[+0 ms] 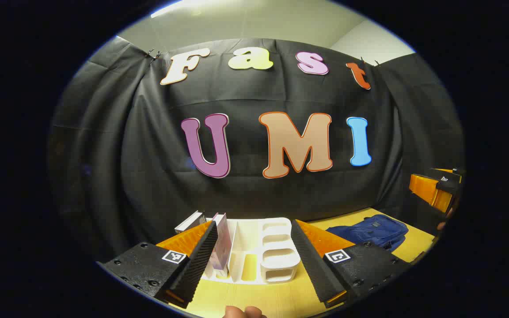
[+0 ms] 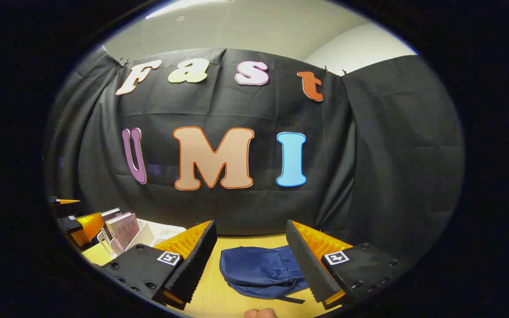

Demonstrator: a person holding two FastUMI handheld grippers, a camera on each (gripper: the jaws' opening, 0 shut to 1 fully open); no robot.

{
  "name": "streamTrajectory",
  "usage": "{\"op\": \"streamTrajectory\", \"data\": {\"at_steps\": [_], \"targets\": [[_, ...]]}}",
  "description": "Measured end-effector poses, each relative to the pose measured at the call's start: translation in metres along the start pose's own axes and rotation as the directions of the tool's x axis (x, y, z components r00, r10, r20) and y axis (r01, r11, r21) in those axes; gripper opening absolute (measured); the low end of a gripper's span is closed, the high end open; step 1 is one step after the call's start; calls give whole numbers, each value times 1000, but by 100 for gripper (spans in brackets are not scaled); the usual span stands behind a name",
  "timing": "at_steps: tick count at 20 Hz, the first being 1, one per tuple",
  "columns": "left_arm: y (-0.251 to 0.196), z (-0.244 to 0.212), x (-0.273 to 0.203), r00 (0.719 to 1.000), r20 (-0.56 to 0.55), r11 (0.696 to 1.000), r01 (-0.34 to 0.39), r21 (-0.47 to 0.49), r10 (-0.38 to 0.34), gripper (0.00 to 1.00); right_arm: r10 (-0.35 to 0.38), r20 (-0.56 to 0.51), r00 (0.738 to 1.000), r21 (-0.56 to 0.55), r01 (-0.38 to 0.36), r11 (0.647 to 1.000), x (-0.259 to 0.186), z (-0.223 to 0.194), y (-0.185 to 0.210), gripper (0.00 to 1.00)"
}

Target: Open the schoolbag, grab two books from the bookshelf and put them into the schoolbag.

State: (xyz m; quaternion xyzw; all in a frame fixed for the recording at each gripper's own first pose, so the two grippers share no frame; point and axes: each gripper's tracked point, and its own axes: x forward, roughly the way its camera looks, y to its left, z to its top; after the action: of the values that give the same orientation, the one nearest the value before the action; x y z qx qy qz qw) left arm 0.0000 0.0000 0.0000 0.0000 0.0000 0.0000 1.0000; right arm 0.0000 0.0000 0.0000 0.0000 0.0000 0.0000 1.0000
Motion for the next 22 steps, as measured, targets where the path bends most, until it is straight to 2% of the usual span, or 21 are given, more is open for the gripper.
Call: {"op": "streamTrajectory", "data": {"at_steps": [3, 4, 5, 7, 8, 9, 10, 11, 12, 17, 18, 22], "targets": [[-2, -3, -2, 1000, -17, 1000, -11, 0, 11, 96, 24, 7, 1000, 12, -24, 1000, 7, 4, 0, 99], [-2, -4, -2, 1000, -22, 1000, -17, 1, 17, 99, 32, 7, 999, 13, -32, 999, 9, 4, 0, 98], [-2, -4, -2, 999, -24, 1000, -23, 2, 23, 96, 40, 5, 999, 10, -40, 999, 11, 3, -1, 100], [-2, -3, -3, 999, -28, 999, -39, 13, 39, 99, 61, 0, 998, 11, -61, 998, 16, 2, -2, 99], [-1, -1, -3, 999, -27, 999, -47, 18, 48, 96, 70, -2, 998, 14, -70, 997, 18, 1, -3, 99], [-2, -1, -3, 998, -25, 998, -52, 21, 53, 99, 75, -5, 997, 15, -75, 997, 20, 0, -5, 99], [-2, 1, -3, 998, -22, 998, -56, 23, 57, 96, 78, -6, 997, 15, -78, 997, 22, 1, -6, 99], [-2, 0, -3, 998, -23, 998, -59, 26, 60, 100, 81, -3, 997, 14, -81, 997, 24, 2, -8, 99], [-3, -1, -3, 998, -28, 998, -56, 27, 57, 96, 81, -2, 997, 10, -81, 997, 25, 2, -8, 99], [-5, -1, -1, 998, -32, 998, -46, 38, 47, 96, 84, 8, 996, -5, -84, 996, 25, 3, -8, 99], [-6, -1, 1, 998, -34, 998, -44, 35, 45, 99, 81, 7, 997, -13, -80, 997, 26, 3, -8, 99], [-9, -3, 9, 998, -41, 999, -38, 31, 39, 96, 77, 7, 997, -50, -77, 996, 30, 1, -12, 100]]}}
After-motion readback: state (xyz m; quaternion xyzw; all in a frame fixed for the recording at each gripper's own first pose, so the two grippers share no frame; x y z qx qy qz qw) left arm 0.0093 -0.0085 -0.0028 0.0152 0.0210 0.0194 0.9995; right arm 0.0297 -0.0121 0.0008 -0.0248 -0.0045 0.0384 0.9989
